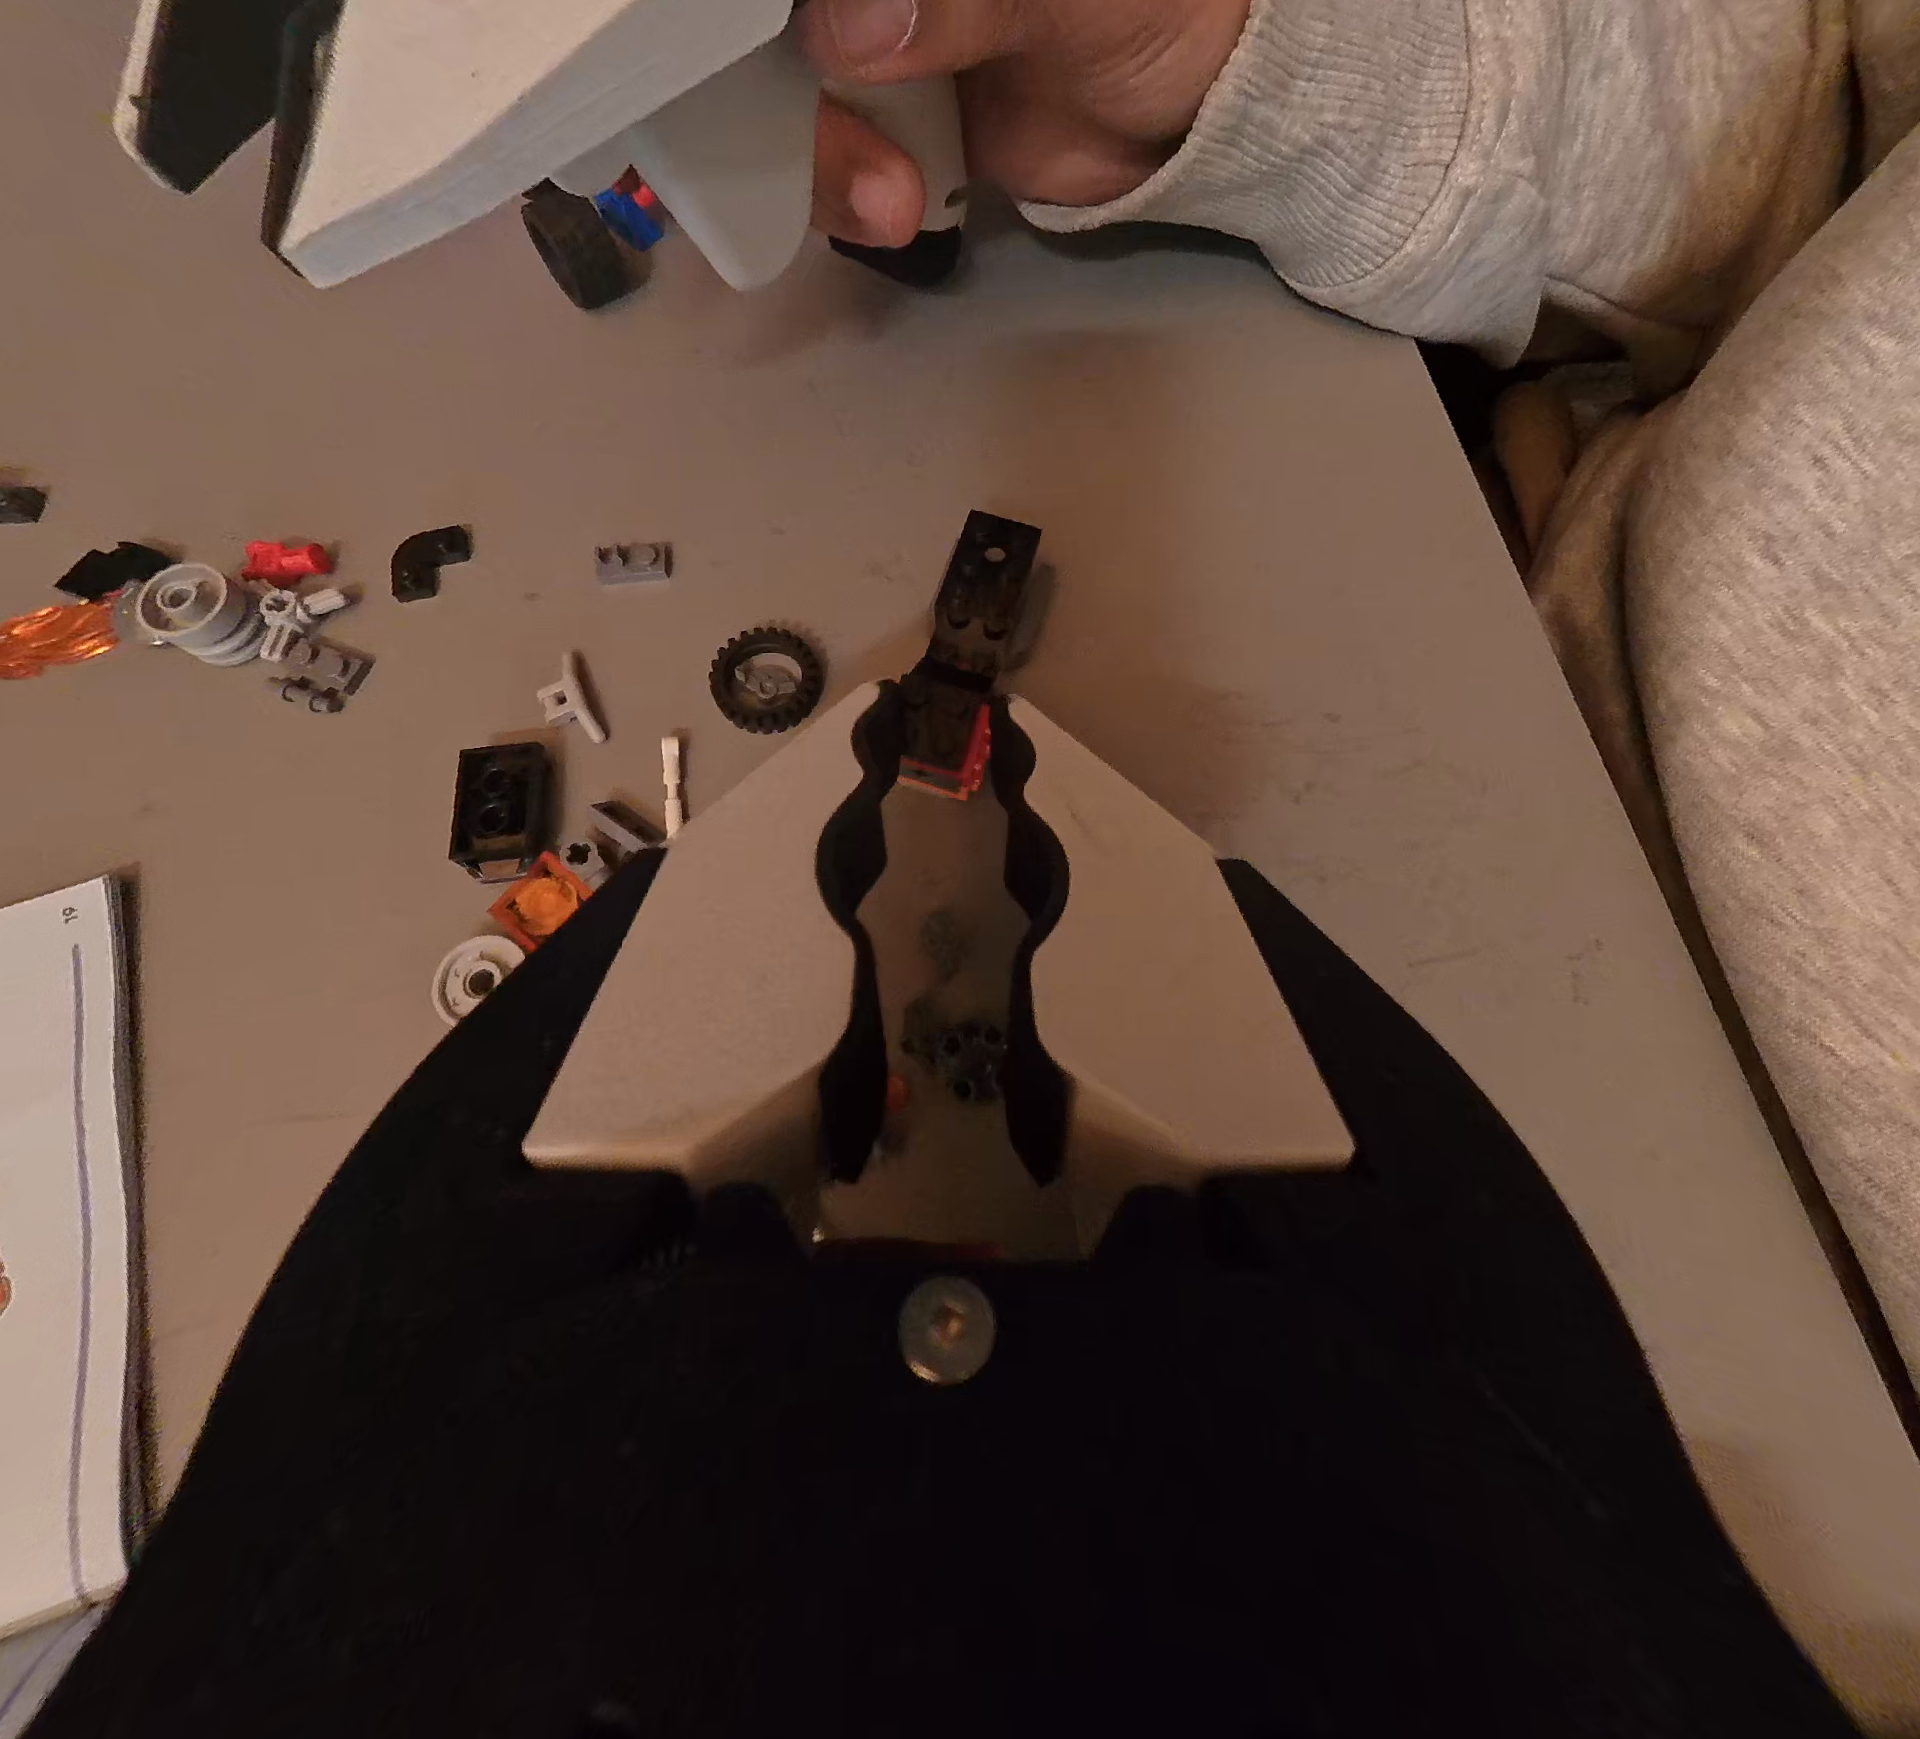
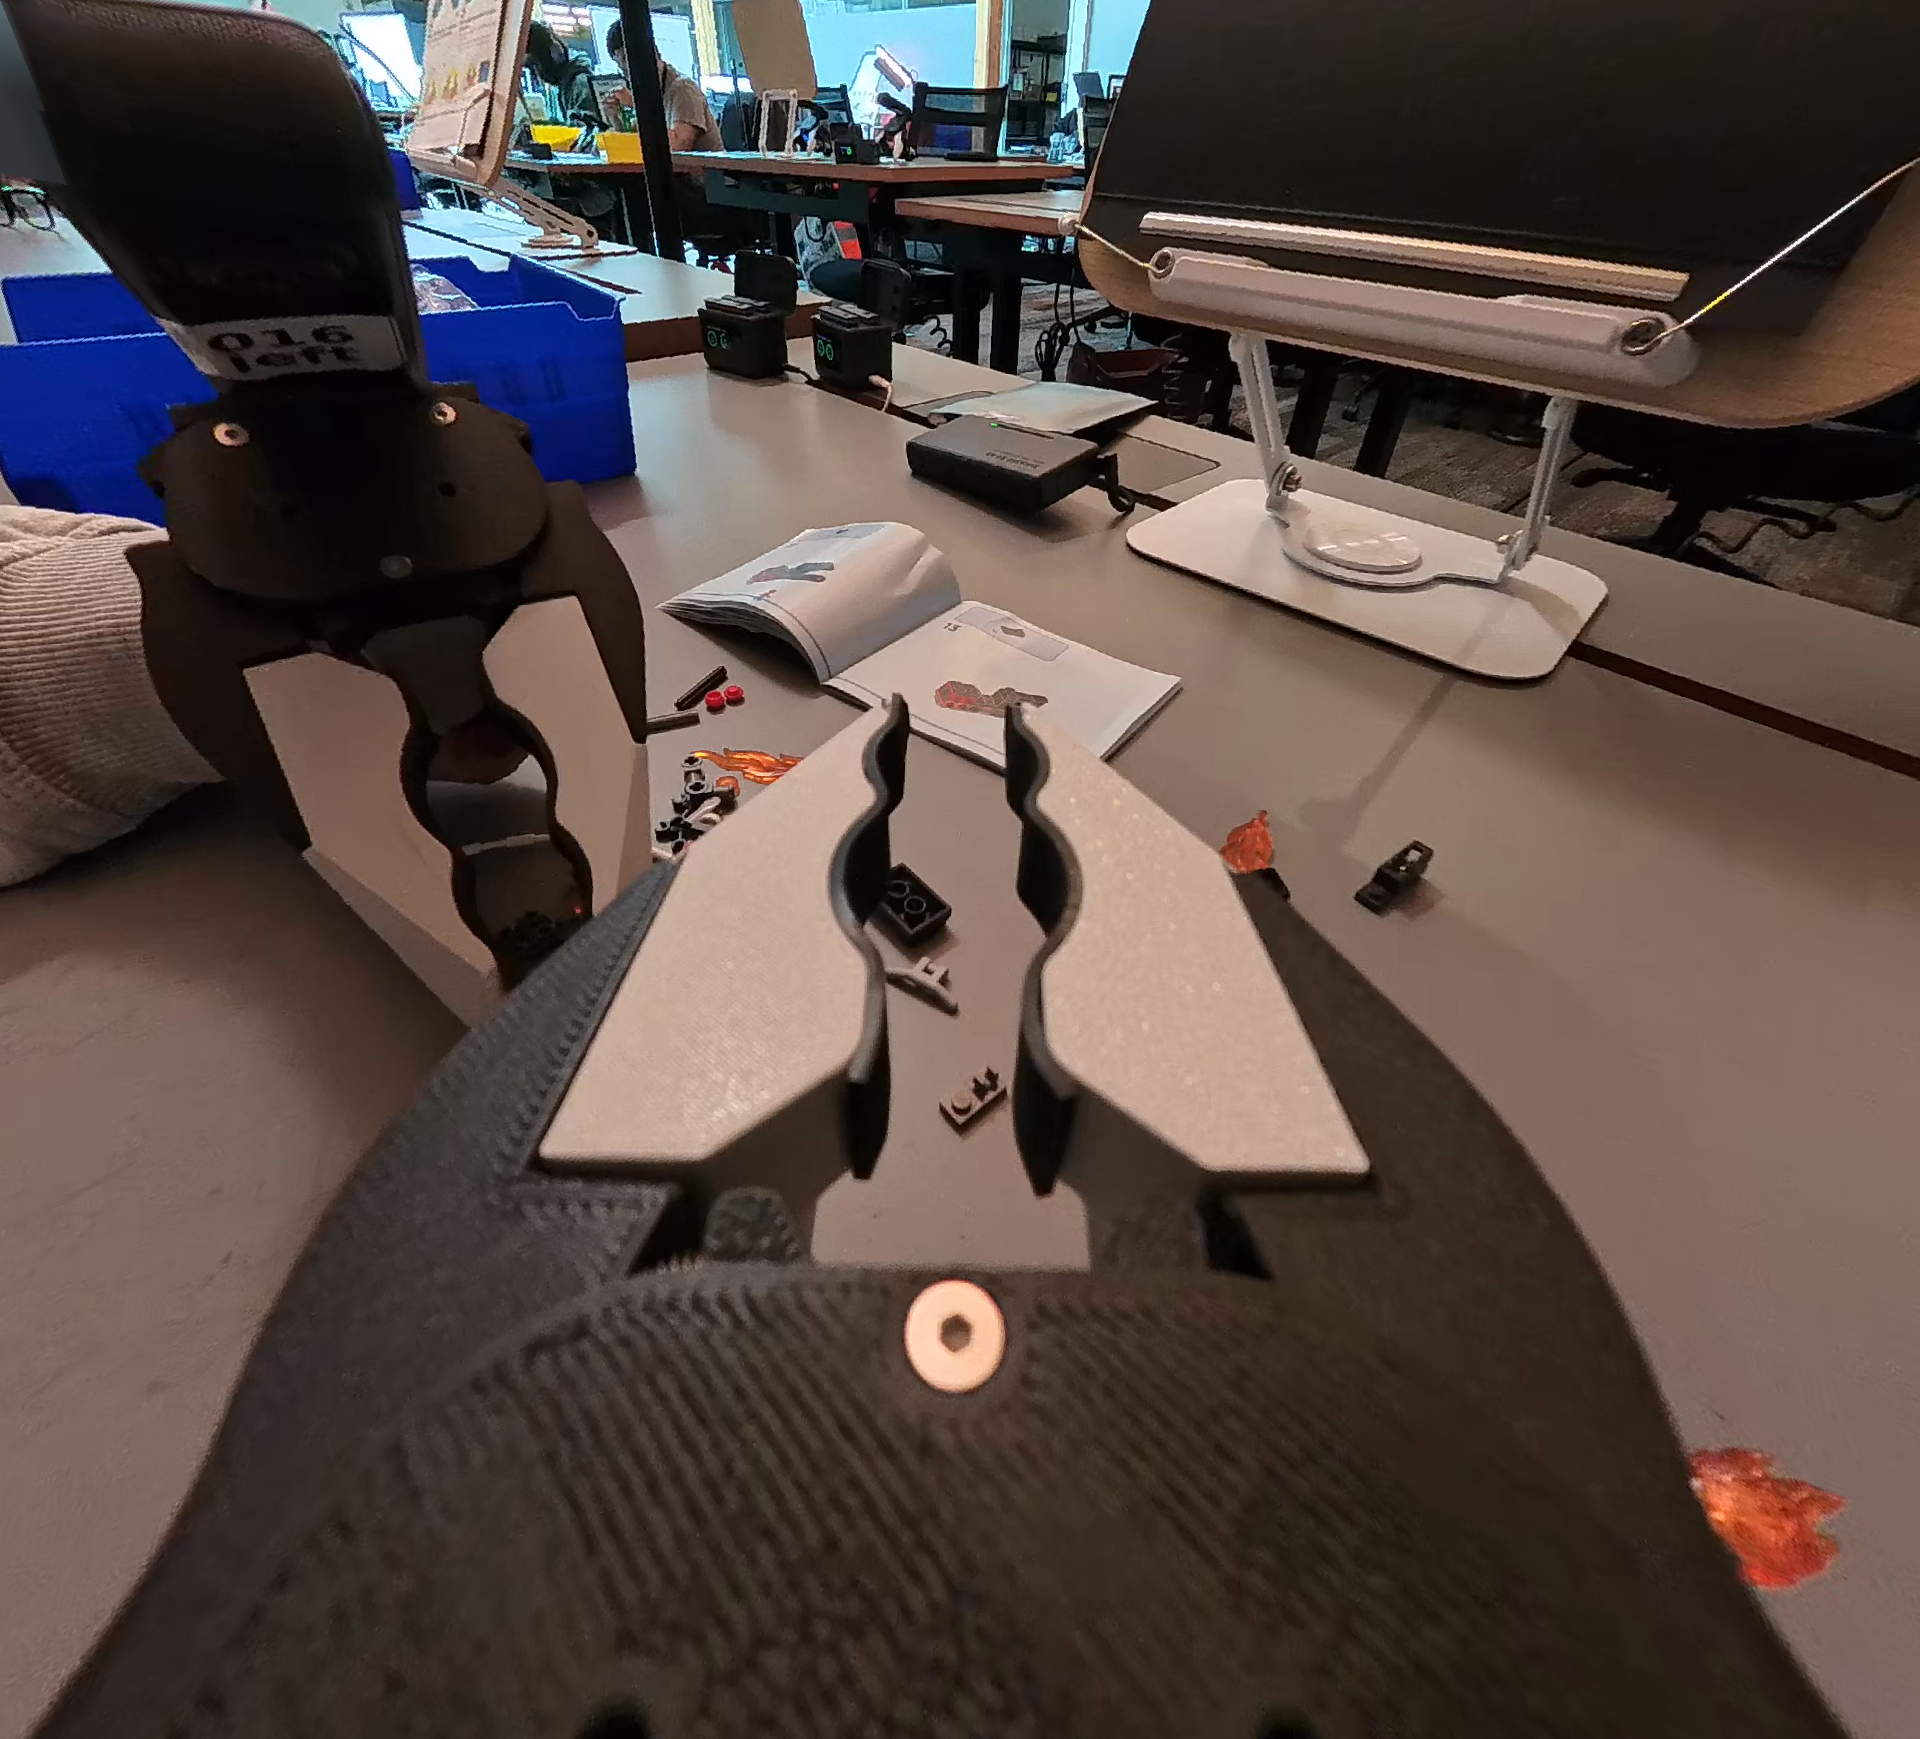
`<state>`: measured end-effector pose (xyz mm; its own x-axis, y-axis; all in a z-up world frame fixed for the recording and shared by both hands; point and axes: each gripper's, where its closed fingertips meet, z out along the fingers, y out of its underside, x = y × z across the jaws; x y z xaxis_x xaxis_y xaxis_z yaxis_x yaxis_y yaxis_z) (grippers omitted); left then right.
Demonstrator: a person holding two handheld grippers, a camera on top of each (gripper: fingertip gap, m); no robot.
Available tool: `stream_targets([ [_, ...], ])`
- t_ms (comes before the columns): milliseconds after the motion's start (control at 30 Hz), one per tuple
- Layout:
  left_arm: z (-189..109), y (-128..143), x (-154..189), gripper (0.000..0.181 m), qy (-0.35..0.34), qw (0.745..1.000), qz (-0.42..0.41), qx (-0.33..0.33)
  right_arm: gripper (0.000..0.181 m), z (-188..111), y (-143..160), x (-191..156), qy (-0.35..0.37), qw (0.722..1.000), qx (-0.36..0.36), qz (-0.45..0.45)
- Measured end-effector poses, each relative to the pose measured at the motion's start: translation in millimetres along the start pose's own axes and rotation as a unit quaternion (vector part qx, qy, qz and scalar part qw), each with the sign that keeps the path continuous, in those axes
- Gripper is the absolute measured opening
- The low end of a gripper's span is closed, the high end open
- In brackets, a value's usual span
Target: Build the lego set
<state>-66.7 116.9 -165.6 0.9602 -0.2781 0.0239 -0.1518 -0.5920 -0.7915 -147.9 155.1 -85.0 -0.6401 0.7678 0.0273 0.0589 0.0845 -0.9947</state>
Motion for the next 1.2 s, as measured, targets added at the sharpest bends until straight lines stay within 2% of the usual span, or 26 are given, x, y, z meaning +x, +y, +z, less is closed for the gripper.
stream_targets([
  [767, 1.1, 0.2, -1.3, 0.019, 0.015, 0.999, -0.027, 0.012, 0.017, 0.1, 0.0, -0.9, -0.001, 1.000, 0.000, 0.000],
  [1200, 1.8, 1.1, -1.0, 0.015, 0.017, 0.999, -0.027, 0.010, 0.017, 0.2, 0.4, -1.3, -0.002, 1.000, -0.001, -0.001],
])
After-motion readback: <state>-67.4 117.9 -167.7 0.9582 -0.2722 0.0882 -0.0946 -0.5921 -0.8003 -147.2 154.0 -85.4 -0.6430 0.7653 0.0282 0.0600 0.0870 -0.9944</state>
